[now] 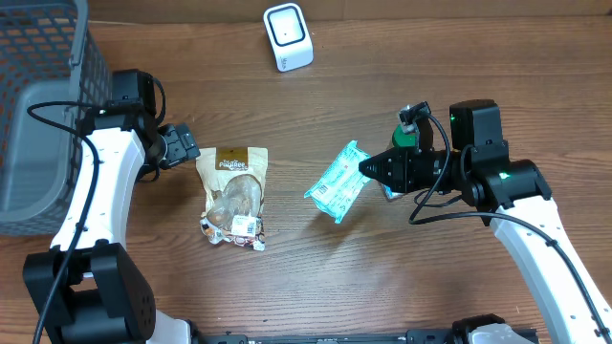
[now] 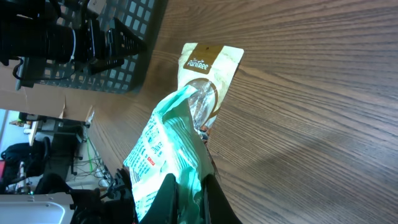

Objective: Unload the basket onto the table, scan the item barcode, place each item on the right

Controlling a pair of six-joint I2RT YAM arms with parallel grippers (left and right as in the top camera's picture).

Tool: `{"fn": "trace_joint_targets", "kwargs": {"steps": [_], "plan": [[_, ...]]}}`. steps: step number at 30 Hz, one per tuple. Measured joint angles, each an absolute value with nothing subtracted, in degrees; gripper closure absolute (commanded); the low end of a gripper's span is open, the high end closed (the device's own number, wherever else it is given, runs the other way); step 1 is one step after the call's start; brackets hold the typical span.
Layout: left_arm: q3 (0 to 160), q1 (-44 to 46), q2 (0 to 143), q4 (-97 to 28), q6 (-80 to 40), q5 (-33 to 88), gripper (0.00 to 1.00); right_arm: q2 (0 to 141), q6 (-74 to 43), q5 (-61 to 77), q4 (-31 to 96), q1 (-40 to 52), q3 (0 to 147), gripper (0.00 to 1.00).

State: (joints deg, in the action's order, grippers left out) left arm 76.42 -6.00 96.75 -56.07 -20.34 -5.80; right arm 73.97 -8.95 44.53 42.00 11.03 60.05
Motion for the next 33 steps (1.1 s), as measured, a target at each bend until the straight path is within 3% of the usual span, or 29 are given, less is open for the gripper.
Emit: {"fn": "trace_joint_targets", "kwargs": {"steps": [33], "plan": [[76.4,-6.0,96.7,-56.1,-20.4,-5.8,0.01,74.0,-9.0,44.5,42.9,11.0,60.1,0.96]]}}
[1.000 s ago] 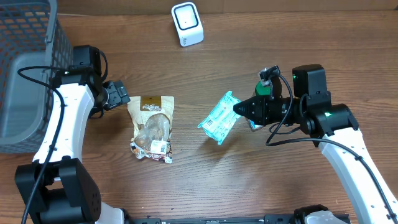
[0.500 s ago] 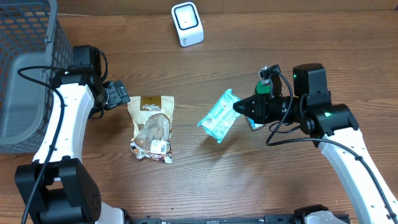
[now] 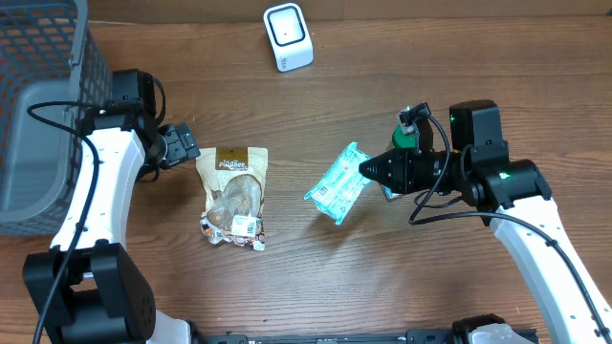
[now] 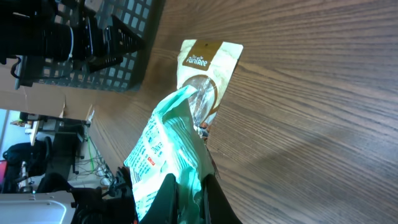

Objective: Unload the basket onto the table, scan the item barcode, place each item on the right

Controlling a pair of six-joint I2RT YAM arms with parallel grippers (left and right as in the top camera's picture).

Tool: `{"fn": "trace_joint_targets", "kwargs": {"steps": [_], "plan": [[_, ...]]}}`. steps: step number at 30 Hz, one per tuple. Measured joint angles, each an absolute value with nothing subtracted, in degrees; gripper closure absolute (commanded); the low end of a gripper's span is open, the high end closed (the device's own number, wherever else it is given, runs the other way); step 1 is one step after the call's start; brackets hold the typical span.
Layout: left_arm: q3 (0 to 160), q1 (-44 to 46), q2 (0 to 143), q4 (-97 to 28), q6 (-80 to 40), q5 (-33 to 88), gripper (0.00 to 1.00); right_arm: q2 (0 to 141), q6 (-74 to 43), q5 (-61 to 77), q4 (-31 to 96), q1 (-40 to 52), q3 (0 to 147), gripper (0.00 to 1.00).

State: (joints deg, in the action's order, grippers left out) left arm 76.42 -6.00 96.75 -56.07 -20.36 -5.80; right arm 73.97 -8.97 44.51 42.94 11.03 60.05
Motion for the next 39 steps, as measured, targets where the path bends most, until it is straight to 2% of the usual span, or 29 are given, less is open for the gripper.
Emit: {"fn": "trace_joint_targets", "kwargs": {"steps": [15,30,34,39], "plan": [[76.4,-6.0,96.7,-56.1,-20.3,-5.8,0.00,74.0,-8.9,41.3,52.2,11.0,60.0,0.96],[76.4,-6.0,96.7,-56.1,-20.3,-5.8,0.00,74.0,-9.0,35.2,53.1,12.6,60.5,0.96],[76.4,-6.0,96.7,-56.1,-20.3,-5.8,0.00,75.9,-9.0,31.7,56.9,15.5,68.9,0.97],[76.4,-6.0,96.7,-56.1,-20.4,-5.8,0.00,82.8,-9.1,25.3,65.6,20.0,91.4,0.97]]}}
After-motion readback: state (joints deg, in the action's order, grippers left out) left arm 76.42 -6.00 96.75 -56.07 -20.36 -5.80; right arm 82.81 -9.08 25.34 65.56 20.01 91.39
